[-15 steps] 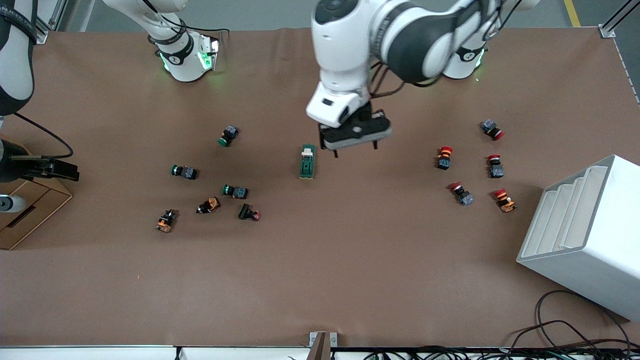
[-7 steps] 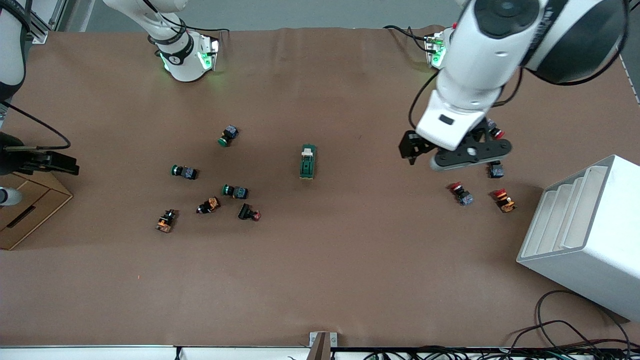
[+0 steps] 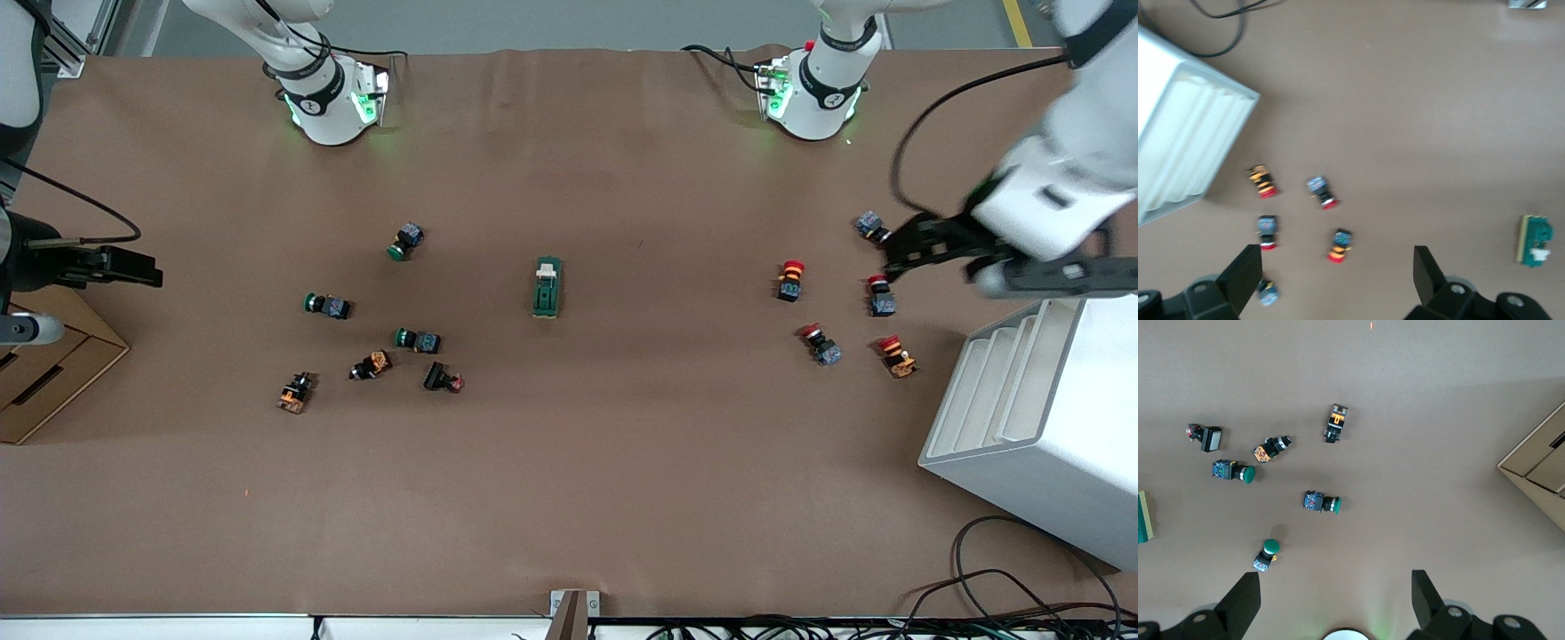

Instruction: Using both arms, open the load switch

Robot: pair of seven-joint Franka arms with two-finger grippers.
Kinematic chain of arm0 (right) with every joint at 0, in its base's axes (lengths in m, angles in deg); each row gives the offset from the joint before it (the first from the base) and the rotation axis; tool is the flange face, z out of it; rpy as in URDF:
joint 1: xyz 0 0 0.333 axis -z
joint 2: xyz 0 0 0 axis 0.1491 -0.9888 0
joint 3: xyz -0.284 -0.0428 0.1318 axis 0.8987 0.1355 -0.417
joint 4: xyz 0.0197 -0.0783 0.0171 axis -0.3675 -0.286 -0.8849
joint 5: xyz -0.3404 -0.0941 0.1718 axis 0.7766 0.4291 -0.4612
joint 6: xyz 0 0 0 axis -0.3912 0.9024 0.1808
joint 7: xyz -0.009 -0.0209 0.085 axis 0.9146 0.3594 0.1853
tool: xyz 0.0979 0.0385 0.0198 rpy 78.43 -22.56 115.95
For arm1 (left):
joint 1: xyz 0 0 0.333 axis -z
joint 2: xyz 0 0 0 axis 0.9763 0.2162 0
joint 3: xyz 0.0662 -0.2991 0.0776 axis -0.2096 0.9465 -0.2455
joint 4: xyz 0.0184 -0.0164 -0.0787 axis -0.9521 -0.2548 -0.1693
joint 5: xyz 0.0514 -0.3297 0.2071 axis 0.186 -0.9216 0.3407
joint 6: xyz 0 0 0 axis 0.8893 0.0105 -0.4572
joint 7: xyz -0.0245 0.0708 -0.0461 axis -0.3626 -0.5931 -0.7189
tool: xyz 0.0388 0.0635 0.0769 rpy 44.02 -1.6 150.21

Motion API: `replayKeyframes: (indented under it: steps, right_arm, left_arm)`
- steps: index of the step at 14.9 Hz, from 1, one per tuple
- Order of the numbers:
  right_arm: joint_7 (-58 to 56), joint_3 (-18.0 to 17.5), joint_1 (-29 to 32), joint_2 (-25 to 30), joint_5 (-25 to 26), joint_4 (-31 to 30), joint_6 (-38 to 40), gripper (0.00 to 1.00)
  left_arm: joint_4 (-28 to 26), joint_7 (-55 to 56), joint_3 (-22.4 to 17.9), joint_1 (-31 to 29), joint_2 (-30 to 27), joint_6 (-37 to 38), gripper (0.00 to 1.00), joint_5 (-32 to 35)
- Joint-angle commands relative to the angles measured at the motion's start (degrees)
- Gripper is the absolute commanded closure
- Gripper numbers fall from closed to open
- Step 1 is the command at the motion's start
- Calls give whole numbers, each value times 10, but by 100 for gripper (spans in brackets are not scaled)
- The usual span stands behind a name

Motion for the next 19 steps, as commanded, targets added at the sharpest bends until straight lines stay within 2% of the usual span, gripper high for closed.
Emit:
replayKeyframes:
  steps: [1,4,8,12,15,19]
  right_arm:
    - [-5,25,-16,112,-8,-150,-71,0]
    - [-6,41,-26,138,-6,-167,-69,0]
    - [-6,48,-36,166,-2,-162,-43,0]
    - [-4,49,-48,184,0,-157,-17,0]
    - [-3,43,-45,181,-1,-131,0,0]
    - [2,45,-40,179,-7,-133,-1,0]
  left_arm:
    - [-84,-52,-37,7,-86,9,0,-10]
    - [-78,-87,-69,9,-106,63,0,-10]
    - [-80,-79,-70,5,-116,98,0,-9]
    - [-77,-74,-65,6,-116,99,0,-9]
    - [-76,-75,-68,3,-117,102,0,-6]
    - [-74,-75,-70,2,-113,77,0,-3]
